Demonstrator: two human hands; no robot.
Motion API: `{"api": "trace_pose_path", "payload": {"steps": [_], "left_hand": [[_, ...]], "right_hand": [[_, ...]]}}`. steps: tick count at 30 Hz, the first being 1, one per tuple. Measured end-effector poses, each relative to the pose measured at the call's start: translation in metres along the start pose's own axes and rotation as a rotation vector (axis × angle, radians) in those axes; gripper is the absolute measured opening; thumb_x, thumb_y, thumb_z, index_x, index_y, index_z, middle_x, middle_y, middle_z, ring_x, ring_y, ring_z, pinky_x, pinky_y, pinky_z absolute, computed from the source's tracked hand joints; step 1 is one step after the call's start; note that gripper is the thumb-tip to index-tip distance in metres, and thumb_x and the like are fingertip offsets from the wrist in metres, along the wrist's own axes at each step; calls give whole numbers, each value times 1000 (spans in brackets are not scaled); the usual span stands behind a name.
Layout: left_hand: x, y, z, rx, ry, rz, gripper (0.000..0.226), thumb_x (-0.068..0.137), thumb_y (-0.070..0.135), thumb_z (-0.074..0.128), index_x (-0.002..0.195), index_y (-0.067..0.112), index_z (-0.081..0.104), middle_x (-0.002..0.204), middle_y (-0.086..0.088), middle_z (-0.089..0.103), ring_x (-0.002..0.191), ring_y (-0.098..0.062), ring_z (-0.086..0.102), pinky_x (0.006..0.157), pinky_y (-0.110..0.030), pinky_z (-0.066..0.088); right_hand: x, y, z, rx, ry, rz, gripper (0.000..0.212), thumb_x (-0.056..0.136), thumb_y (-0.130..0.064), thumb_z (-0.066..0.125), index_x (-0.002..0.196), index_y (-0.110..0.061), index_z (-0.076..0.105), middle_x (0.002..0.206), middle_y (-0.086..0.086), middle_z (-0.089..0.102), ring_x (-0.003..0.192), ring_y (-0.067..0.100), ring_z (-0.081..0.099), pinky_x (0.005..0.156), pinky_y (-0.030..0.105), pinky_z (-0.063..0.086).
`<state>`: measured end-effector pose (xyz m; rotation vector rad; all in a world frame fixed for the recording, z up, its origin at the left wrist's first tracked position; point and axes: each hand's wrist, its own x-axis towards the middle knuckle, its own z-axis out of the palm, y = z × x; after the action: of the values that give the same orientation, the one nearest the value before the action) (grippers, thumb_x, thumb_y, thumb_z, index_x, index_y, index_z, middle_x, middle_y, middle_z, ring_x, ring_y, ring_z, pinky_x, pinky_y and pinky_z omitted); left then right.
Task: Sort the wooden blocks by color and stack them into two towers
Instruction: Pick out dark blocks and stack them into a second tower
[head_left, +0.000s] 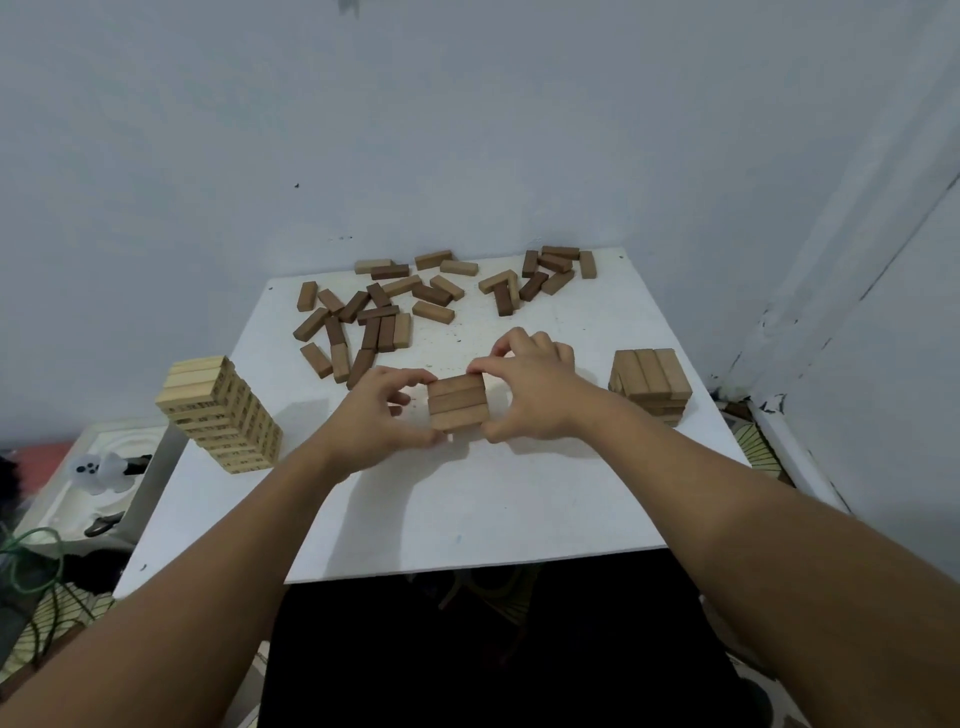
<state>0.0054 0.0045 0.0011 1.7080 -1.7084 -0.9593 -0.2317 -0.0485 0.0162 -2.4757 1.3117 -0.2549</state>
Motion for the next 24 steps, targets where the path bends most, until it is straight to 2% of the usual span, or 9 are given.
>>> {"api": "trace_pose_path", "payload": {"steps": [4,10,17,24], "left_hand": [[13,26,3,36,29,76,68,68,29,97,127,39,65,127,14,48,119,-11,55,100,-32,50],[38,72,35,48,-30,144,71,59,46,93,124,43,66,130,9,50,121,-11,52,102,-33,48],[61,123,90,39,-105,195,65,68,36,95,126,39,65,130,9,48,120,-12,50,104,-36,47],[75,137,117,73,-147,183,68,59,47,90,123,42,66,129,10,48,121,-12,49,106,-43,48]], "right_hand": [[-8,13,-26,-56,64,16,70,75,-52,76,140,-43,51,135,-6,34,128,19,28,116,42,11],[-37,59,-59,-57,72,113,69,76,-54,74,140,-48,50,145,-7,32,141,20,20,122,53,-10],[-78,118,-86,1,51,248,73,71,-60,70,140,-55,46,152,-8,28,146,21,17,121,56,-7],[-96,146,-91,75,29,302,68,76,-53,76,138,-57,46,148,-8,30,145,19,19,122,54,-6]]}}
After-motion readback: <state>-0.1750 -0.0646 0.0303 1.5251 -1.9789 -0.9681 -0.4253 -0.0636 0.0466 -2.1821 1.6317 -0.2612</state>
